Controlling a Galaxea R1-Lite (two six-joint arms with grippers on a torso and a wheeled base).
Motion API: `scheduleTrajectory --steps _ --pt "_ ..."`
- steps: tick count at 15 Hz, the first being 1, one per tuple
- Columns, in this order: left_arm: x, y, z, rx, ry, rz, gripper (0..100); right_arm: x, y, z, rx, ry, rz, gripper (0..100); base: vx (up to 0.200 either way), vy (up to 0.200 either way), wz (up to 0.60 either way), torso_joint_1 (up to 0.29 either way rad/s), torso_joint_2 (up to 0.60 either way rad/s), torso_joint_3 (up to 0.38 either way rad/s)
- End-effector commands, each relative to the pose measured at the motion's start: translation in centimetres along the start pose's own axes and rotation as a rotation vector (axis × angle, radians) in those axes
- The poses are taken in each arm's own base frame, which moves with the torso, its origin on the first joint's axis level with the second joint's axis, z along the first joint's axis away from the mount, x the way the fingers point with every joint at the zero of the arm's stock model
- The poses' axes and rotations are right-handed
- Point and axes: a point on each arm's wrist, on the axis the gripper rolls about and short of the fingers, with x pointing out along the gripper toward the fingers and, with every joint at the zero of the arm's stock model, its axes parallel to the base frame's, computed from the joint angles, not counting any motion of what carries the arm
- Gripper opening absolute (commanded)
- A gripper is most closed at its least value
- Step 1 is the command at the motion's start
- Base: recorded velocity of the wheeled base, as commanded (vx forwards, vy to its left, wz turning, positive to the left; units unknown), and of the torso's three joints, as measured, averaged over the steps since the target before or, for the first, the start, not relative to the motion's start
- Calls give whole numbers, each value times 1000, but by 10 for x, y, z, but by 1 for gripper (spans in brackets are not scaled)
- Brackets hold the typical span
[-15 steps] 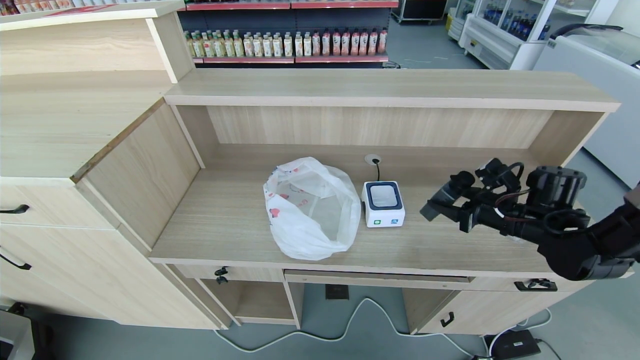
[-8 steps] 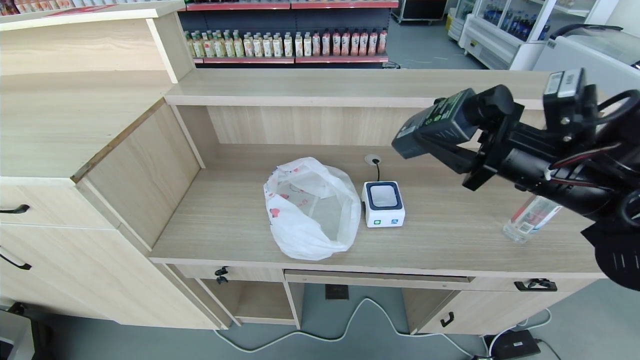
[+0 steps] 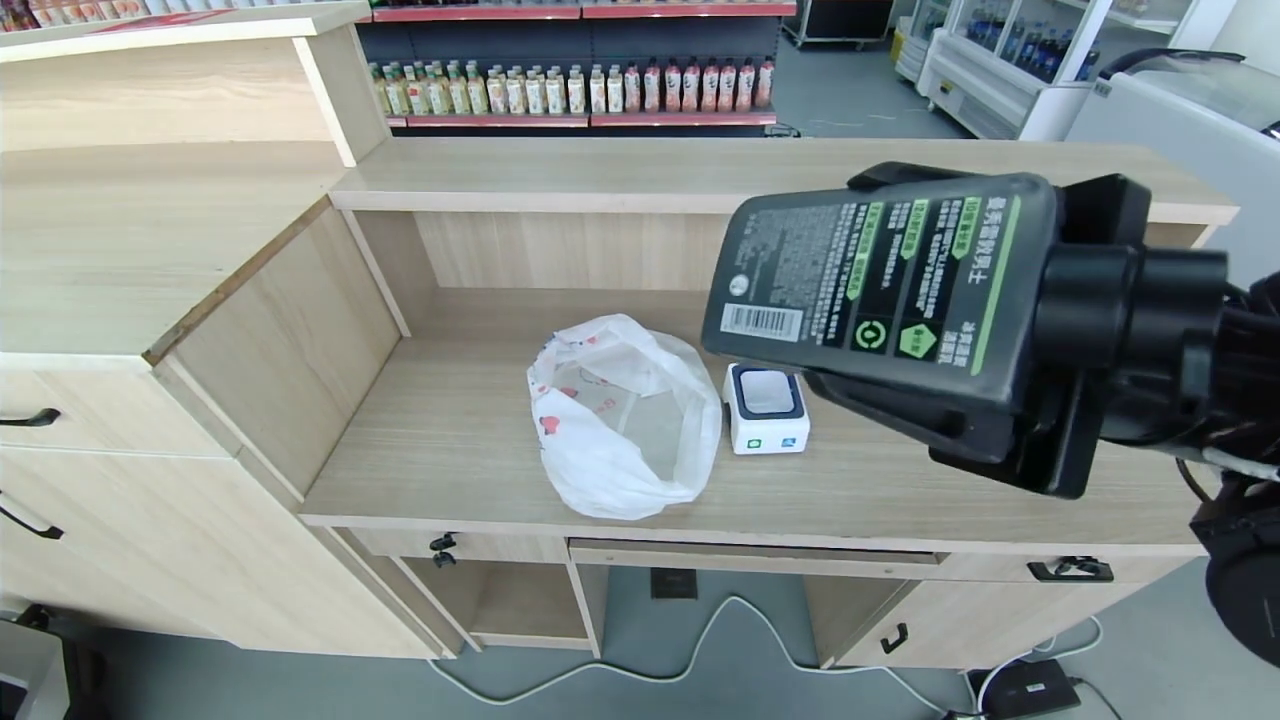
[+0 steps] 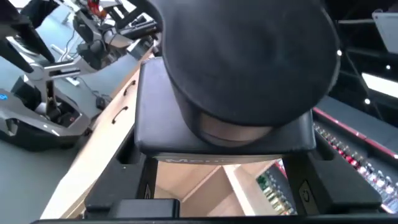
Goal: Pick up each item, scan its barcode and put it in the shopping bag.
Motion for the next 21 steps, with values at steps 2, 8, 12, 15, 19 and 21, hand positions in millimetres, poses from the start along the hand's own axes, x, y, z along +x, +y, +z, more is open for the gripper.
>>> scheduleTrajectory --steps 2,8,12,15,19,21 --pt "0 0 0 1 -1 -1 100 17 12 -1 6 -62 31 0 0 0 0 0 0 0" --pt "0 0 0 0 -1 -1 100 41 30 2 23 -141 77 0 0 0 0 0 0 0" --pt "0 0 0 0 -1 1 100 46 36 0 34 -155 89 0 0 0 0 0 0 0" --pt "0 0 0 0 -2 1 100 49 39 0 46 -161 95 0 0 0 0 0 0 0" --pt "0 0 0 1 -1 -1 100 49 39 1 49 -158 94 0 0 0 0 0 0 0" --pt "0 0 0 1 -1 -1 100 48 39 0 51 -153 95 0 0 0 0 0 0 0"
